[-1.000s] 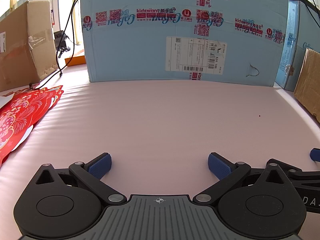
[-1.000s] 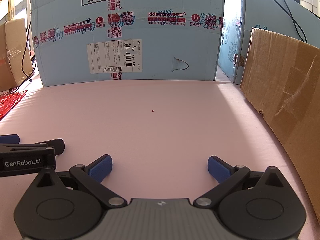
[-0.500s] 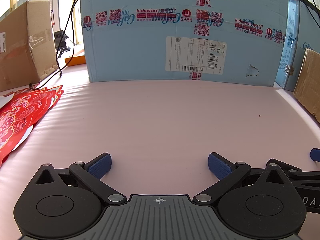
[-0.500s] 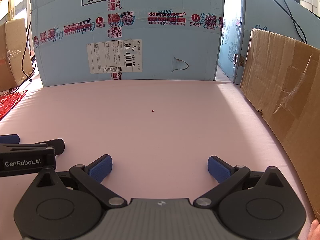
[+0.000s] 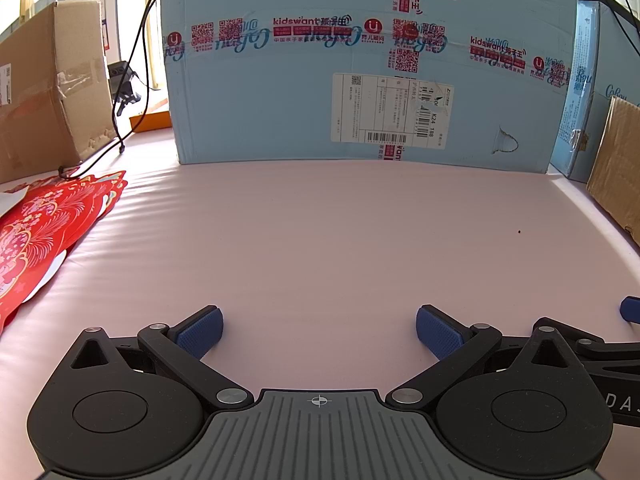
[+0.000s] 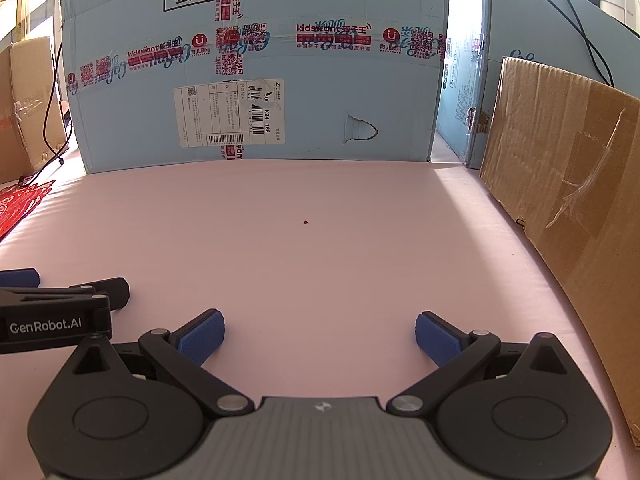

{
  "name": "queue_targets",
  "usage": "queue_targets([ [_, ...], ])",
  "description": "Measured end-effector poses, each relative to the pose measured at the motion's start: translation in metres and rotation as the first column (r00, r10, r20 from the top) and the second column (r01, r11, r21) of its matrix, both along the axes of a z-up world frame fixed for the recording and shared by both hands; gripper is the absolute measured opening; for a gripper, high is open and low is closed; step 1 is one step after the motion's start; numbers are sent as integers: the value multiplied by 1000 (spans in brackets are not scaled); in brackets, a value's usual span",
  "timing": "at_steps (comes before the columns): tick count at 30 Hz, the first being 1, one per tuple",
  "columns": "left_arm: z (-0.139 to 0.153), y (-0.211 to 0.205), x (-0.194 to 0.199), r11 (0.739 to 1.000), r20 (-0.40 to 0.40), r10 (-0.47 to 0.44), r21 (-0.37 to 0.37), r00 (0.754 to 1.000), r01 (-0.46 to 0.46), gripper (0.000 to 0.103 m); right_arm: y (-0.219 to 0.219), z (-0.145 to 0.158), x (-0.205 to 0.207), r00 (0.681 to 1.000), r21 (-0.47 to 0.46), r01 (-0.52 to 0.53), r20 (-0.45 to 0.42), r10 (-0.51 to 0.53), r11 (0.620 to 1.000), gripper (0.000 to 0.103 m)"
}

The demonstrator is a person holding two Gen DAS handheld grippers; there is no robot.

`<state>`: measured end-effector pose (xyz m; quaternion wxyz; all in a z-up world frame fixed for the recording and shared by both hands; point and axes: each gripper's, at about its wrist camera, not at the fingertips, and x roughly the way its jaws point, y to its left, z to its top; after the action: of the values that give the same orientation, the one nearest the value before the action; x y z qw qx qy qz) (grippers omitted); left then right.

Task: Fold shopping bag

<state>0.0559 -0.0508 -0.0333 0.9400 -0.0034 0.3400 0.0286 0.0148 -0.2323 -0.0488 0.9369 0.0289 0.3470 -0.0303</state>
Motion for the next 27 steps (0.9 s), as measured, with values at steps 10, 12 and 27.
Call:
queue_targets([
  [10,0,0,0,1000,0,0,0,1000,0,103,0,0,0,1000,0,0,0,0,1000,103],
  [12,0,0,0,1000,0,0,-1,1000,0,103,0,0,0,1000,0,0,0,0,1000,103],
  [27,0,2,0,1000,2,1,-9,1000,-1,103,0,0,1,1000,1,0,0,0,1000,103],
])
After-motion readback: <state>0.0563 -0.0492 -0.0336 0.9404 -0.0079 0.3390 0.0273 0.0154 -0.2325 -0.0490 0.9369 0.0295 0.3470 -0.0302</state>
